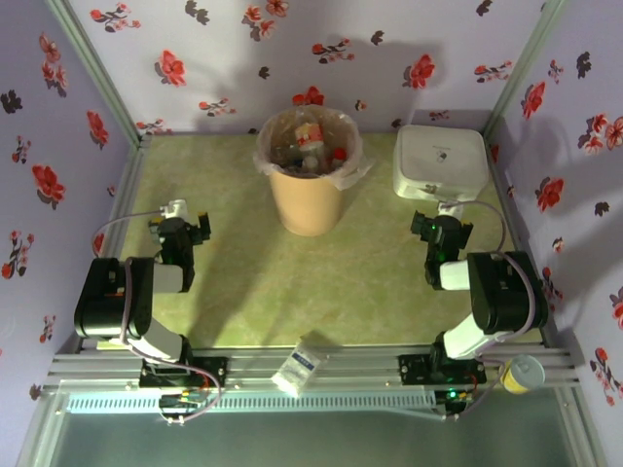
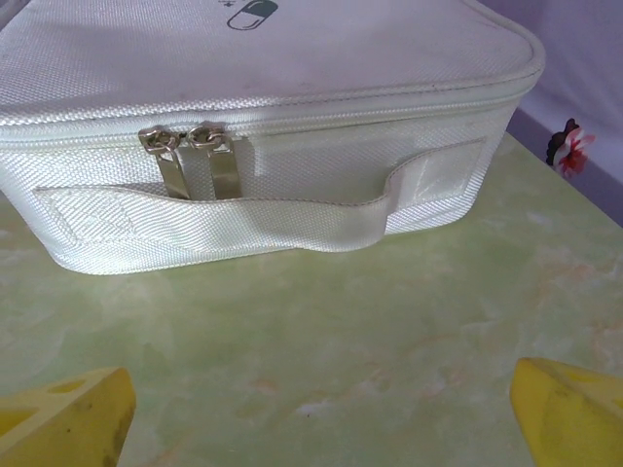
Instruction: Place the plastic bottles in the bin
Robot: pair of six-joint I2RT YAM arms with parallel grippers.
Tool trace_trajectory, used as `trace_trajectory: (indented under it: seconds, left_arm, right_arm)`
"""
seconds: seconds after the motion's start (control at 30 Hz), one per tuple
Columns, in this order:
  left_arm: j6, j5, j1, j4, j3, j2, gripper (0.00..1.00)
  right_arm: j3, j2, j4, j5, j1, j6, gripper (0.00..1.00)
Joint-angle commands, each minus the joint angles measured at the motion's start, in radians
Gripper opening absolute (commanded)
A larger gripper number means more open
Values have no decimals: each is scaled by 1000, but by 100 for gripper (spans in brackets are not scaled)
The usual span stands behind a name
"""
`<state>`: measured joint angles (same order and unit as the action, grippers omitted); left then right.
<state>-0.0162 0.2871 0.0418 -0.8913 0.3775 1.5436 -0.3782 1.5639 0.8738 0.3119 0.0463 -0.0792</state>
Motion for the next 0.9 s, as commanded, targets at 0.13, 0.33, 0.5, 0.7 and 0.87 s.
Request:
trace_trajectory:
  seconds: [0.13,0.33,0.5,0.7,0.87]
  left_arm:
    - [-10,-5,-3,-46,-2,7,100]
    - [-11,-5,-4,-46,-2,7,100]
    - [-10,-5,-3,-46,-2,7,100]
    - [-10,-5,-3,-46,-2,8,100]
    - [-10,-5,-3,-46,-2,7,100]
  right_arm:
    - [2,-2,41,-4,-2,-21,100]
    - [2,-2,39,-4,-2,-21,100]
    - [2,-2,38,-4,-2,-20,100]
    - [-8,2,22,-5,-1,-21,100]
    - [0,-3,34,-8,-3,-21,100]
